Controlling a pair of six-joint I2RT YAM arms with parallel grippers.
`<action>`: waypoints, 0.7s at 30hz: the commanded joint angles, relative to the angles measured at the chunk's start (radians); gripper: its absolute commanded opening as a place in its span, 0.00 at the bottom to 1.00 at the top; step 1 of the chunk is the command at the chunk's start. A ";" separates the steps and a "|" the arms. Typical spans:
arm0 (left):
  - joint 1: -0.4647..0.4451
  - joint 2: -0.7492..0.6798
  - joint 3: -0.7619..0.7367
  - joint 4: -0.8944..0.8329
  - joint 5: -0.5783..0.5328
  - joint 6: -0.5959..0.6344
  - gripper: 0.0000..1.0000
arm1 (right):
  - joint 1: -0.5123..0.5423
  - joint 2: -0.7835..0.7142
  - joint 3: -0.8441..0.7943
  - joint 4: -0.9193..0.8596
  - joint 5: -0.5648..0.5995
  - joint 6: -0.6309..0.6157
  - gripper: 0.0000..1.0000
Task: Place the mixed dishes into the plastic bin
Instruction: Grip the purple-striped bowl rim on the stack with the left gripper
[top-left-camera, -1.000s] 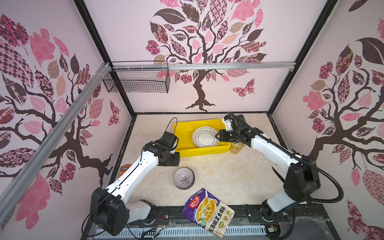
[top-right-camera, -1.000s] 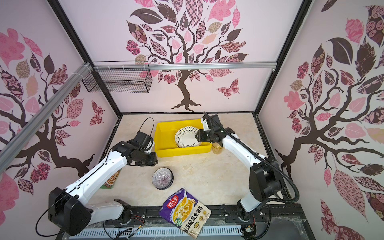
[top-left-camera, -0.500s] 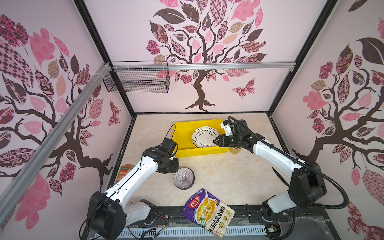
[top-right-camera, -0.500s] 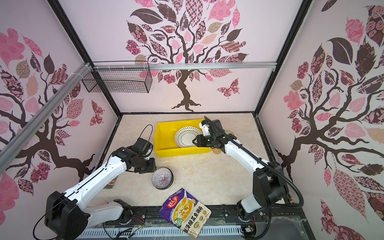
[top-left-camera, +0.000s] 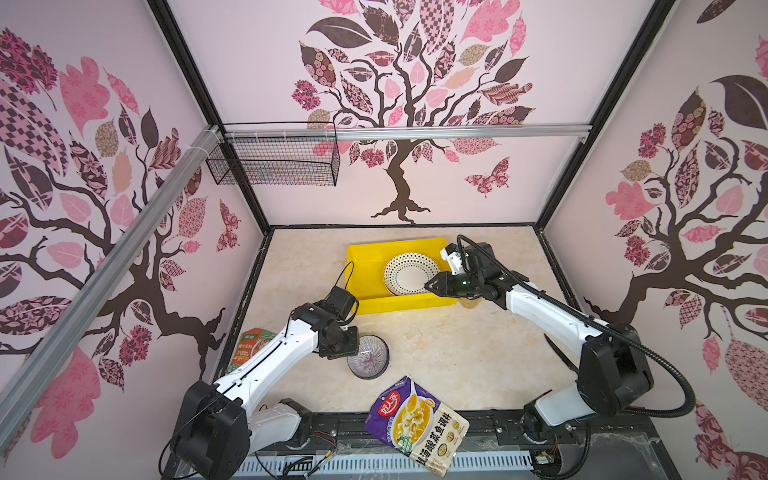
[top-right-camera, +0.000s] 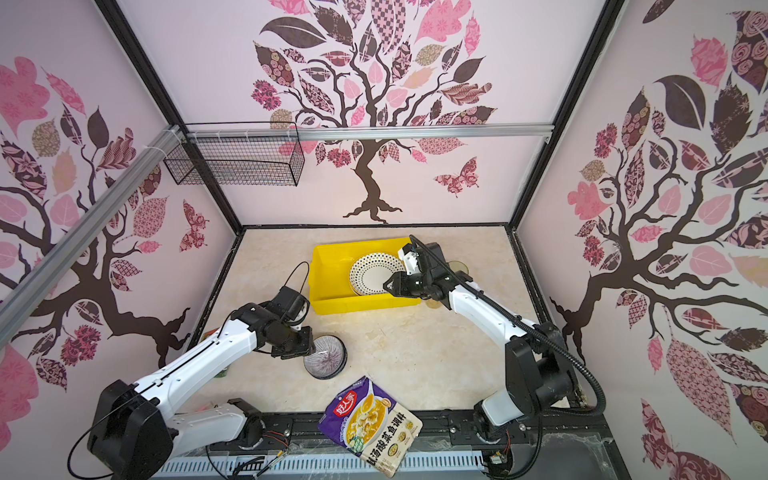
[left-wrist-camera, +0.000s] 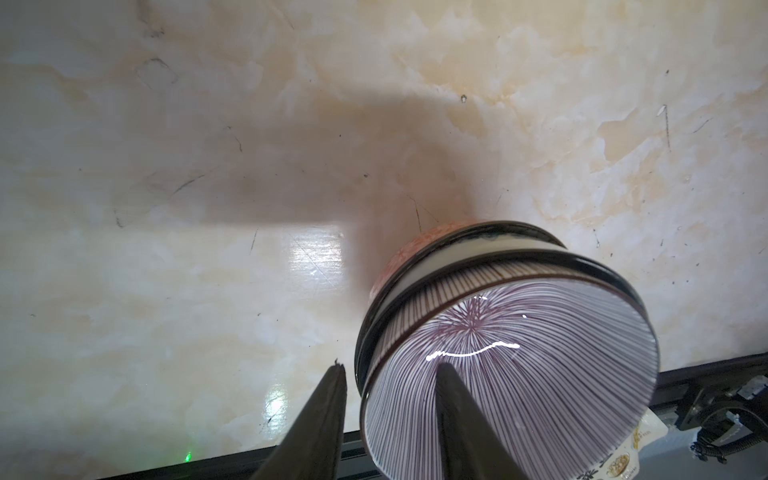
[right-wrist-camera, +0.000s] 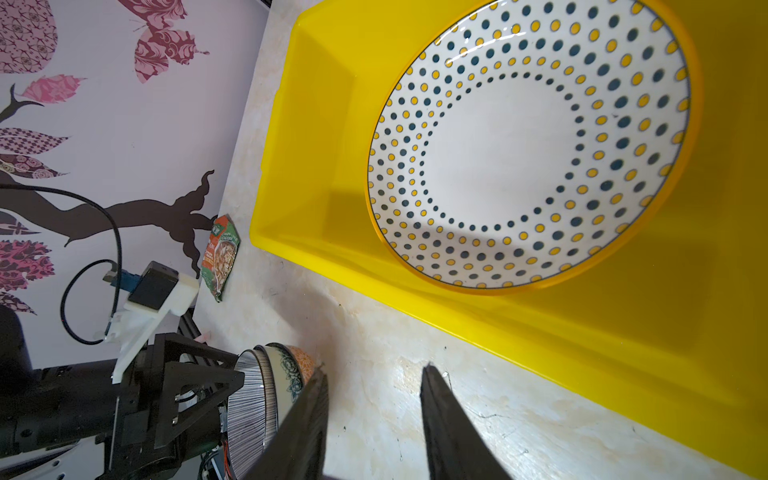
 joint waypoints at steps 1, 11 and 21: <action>-0.011 0.003 -0.033 0.035 0.015 -0.016 0.40 | -0.003 -0.015 -0.001 0.013 -0.016 0.012 0.40; -0.040 0.022 -0.047 0.053 -0.010 -0.030 0.36 | -0.003 -0.014 -0.012 0.013 -0.027 0.020 0.40; -0.050 0.025 -0.057 0.061 -0.026 -0.033 0.28 | -0.004 -0.011 -0.014 0.018 -0.039 0.033 0.40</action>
